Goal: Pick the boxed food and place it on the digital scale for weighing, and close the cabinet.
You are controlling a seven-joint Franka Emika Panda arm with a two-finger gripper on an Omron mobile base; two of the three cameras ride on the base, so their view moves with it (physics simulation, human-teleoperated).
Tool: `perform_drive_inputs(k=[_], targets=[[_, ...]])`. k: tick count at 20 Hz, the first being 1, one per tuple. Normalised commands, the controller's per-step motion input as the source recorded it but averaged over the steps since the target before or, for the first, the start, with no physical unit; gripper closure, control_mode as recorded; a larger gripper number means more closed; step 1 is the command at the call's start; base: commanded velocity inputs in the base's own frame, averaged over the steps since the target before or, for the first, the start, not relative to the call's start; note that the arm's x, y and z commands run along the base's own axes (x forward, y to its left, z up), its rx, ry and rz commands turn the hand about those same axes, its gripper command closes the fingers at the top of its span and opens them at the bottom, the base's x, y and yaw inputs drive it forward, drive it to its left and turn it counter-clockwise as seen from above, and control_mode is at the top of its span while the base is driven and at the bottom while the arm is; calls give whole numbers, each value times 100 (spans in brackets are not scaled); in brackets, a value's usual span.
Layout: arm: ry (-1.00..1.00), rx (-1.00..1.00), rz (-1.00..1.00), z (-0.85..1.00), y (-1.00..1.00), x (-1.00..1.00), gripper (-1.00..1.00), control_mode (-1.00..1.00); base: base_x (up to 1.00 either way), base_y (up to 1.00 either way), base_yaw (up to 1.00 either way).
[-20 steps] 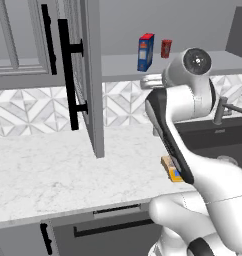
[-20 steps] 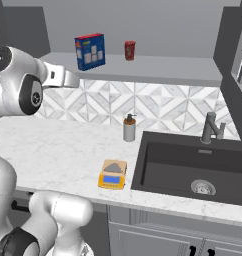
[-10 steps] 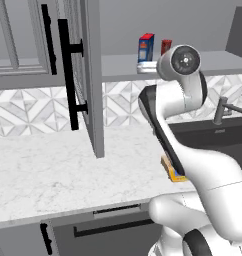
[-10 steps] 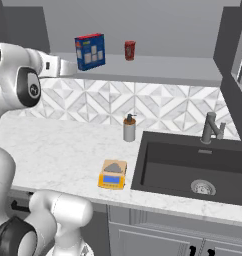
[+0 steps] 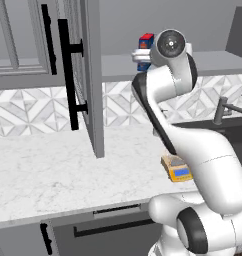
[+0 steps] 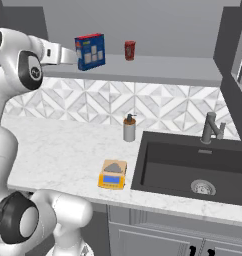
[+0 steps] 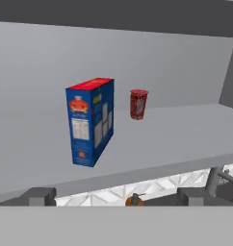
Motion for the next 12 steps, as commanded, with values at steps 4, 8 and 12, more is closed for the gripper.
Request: perform_drive_inputs(k=[4,8,12], targets=[[9,0,-2,23,1,16,-100,-100,0,0,0],[0,0,0,4,0,10,-100,-100,0,0,0],[0,0,-1,0,8,23,-100,-100,0,0,0]])
